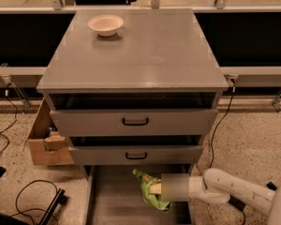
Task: Place green rice chip bag into bottom drawer
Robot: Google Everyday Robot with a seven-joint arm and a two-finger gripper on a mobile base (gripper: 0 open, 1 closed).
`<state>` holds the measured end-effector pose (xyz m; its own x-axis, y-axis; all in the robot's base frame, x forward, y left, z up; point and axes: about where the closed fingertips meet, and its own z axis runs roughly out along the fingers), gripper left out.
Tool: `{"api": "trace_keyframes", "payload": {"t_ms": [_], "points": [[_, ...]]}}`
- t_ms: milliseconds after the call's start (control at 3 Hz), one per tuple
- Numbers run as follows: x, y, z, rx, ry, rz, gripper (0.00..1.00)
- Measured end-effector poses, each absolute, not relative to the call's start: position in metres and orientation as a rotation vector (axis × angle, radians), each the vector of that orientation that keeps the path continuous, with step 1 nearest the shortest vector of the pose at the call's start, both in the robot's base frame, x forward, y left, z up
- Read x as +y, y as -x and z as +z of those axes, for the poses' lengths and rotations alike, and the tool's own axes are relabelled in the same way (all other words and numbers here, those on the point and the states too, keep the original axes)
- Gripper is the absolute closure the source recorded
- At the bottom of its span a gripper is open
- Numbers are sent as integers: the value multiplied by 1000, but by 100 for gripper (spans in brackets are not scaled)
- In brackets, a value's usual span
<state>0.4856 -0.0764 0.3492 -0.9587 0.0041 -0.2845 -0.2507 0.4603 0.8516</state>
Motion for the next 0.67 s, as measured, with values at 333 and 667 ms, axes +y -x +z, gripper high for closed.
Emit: {"api": "trace_keyframes", "payload": {"t_ms": [333, 667], "points": [[-45, -516, 320, 2417, 220, 1628, 100], [-6, -533, 290, 2424, 271, 1728, 100]]}}
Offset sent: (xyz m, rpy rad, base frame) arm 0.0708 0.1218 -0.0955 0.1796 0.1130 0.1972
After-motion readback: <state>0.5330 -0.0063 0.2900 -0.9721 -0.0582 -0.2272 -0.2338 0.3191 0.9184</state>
